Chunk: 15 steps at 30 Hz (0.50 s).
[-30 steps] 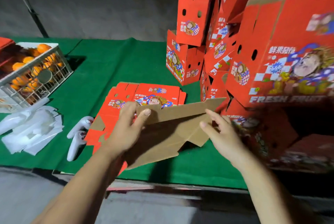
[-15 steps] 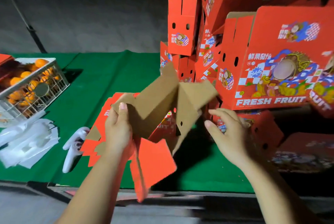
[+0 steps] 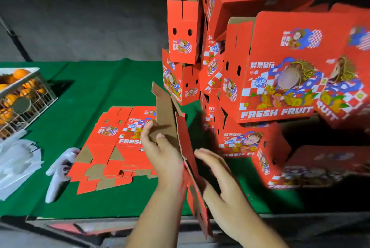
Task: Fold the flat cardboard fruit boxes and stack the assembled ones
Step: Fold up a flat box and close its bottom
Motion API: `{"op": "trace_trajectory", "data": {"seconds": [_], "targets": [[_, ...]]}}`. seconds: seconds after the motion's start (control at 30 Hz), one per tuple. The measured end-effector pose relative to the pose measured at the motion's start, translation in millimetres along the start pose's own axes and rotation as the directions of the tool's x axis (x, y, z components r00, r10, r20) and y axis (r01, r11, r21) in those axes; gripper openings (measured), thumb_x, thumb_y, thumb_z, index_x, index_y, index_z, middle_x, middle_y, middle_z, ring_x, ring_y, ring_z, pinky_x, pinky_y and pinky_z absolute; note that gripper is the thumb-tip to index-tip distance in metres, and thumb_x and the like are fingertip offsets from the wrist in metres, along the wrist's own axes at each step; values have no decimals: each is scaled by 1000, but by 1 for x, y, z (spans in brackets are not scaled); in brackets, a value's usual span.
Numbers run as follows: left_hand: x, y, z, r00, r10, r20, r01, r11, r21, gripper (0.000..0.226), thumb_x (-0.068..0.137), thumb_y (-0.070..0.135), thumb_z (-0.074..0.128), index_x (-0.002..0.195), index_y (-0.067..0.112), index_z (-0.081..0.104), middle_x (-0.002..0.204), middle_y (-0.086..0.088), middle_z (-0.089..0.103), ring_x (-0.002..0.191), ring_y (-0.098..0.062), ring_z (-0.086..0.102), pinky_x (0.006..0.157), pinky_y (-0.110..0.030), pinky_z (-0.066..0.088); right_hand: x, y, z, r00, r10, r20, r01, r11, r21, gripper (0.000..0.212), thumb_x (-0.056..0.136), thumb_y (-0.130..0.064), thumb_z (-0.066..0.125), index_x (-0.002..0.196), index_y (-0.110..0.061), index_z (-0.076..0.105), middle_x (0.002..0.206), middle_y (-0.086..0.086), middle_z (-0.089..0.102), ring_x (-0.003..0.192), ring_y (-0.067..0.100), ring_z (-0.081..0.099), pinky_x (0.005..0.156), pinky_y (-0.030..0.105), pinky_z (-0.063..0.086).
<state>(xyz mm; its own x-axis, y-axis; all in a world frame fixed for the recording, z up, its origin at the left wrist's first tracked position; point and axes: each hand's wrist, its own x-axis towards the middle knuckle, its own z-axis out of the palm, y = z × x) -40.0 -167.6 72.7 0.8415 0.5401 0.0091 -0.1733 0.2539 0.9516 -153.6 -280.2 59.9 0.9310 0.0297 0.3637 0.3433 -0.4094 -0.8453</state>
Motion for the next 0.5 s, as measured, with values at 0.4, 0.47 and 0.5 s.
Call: {"op": "trace_trajectory", "data": {"seconds": [0.4, 0.47, 0.5], "targets": [[-10, -4, 29, 984, 176, -41, -171, 980, 102, 33, 99, -1, 41, 109, 28, 53, 124, -19, 59, 115, -31, 57, 109, -50, 43, -16, 45, -34, 990, -87, 110, 131, 862, -490, 75, 88, -34, 59, 151, -60, 27, 157, -23, 21, 84, -3, 56, 73, 9, 40], [-19, 2, 22, 962, 274, 12, -273, 952, 142, 34, 95, 10, 40, 110, 37, 53, 125, -17, 58, 123, -37, 52, 110, -59, 39, -8, 47, -44, 996, -60, 72, 83, 923, -375, 67, 93, -25, 59, 144, -63, 36, 155, -26, 29, 97, -7, 59, 84, 9, 42], [-22, 5, 17, 945, 325, 45, -328, 930, 166, 35, 94, 12, 40, 111, 40, 52, 125, -13, 58, 125, -39, 50, 111, -59, 38, -2, 49, -50, 998, -54, 14, 55, 966, -254, 63, 95, -17, 61, 140, -59, 46, 151, -22, 39, 108, -7, 59, 92, 9, 42]]}}
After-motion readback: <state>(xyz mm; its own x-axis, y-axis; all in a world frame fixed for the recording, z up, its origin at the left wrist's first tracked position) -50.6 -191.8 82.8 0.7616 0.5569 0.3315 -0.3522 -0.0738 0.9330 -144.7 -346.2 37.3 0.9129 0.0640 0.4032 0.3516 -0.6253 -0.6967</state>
